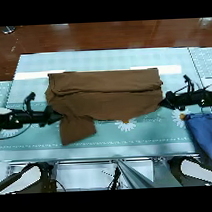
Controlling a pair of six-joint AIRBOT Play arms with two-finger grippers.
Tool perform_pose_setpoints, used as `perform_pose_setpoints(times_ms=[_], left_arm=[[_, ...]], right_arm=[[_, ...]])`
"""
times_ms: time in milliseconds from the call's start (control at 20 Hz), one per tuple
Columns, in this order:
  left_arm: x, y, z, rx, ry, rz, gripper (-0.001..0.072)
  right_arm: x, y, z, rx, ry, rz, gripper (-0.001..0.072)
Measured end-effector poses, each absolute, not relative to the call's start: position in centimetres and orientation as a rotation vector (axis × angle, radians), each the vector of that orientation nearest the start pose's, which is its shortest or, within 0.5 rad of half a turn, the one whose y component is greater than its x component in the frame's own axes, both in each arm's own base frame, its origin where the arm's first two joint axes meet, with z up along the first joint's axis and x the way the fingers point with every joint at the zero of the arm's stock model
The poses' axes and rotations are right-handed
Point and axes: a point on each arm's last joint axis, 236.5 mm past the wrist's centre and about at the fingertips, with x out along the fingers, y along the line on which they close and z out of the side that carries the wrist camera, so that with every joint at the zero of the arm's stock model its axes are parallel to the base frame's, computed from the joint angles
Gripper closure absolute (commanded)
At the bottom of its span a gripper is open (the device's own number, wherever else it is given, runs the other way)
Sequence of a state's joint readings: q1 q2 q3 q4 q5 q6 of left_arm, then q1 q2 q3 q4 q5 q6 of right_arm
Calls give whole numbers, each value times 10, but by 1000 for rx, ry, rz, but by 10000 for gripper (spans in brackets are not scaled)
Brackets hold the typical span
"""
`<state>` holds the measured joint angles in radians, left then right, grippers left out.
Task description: Fold the shirts.
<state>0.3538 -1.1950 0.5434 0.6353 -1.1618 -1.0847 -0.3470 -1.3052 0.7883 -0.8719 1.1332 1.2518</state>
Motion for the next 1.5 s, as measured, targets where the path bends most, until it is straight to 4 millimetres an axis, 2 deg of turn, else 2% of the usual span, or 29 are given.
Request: perform_pose_setpoints(times_ms=[200,350,600,750,800,850,900,1000,1100,1250,1400,1500], left_arm=[[335,-63,-23,-819,1197,-382,683],[387,-59,1,-772,1141,-404,683],[476,-65,8,-791,1121,-410,684],[513,-69,-4,-812,1126,-408,683],[521,-70,-11,-823,1135,-405,670],[525,-72,-20,-831,1150,-402,467],[528,-74,-27,-842,1167,-403,-6],[524,-76,-42,-863,1217,-410,4],[515,-67,-45,-874,1262,-428,5],[477,-23,-46,-800,1377,-405,5],[443,27,-30,-756,1383,-311,5],[427,42,-15,-728,1325,-258,5]], right_arm=[[370,22,-21,689,1248,237,691],[412,20,-2,678,1174,251,690],[472,19,-10,731,1144,256,691],[498,16,-22,769,1138,257,689],[505,16,-27,782,1138,256,624],[510,16,-32,797,1138,254,318],[515,14,-37,804,1134,248,69],[521,11,-43,811,1126,241,84],[523,3,-41,811,1119,251,84],[512,-26,-33,824,1136,266,84],[491,-58,-37,844,1180,241,85],[480,-69,-46,860,1211,219,84]])
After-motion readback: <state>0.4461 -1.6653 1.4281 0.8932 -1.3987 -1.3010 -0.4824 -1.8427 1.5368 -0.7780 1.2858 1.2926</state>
